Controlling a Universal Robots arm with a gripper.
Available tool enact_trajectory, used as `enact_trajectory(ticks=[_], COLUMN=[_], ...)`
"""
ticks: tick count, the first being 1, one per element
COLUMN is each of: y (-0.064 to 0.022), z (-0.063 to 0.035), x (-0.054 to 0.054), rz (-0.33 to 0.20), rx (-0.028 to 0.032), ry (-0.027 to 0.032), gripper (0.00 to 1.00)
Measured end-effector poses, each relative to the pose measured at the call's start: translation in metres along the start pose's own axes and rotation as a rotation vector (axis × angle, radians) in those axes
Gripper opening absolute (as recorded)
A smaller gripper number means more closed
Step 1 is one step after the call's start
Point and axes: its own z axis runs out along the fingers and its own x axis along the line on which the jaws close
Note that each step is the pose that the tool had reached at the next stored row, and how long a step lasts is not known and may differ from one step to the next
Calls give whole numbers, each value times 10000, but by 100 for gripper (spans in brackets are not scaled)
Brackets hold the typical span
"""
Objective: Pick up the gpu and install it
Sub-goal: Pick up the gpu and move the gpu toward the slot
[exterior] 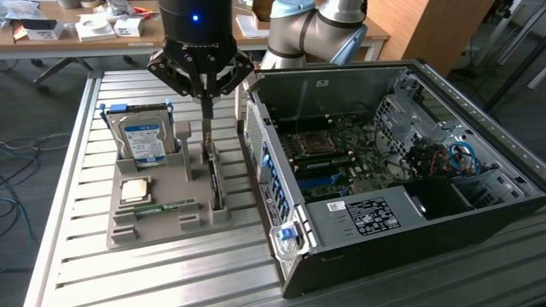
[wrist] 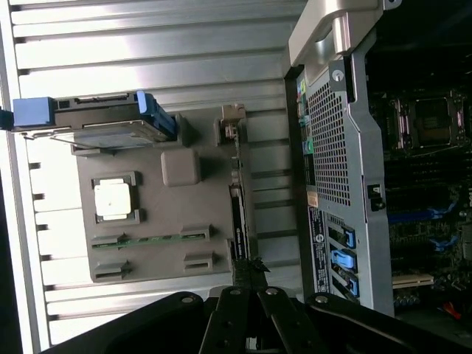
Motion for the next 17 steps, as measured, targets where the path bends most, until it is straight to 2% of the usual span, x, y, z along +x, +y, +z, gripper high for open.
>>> enact_trajectory(ticks=[3,5,6,8,10,12,17], y=[0,0,0,0,0,0,0], z=[0,0,0,0,0,0,4], x=[0,0,0,0,0,0,0], rz=[0,0,0,0,0,0,0], rx=[-1,0,-1,0,-1,-1,-1], ry=[0,0,0,0,-1,0,0], gripper=[16,29,29,41,41,53,53])
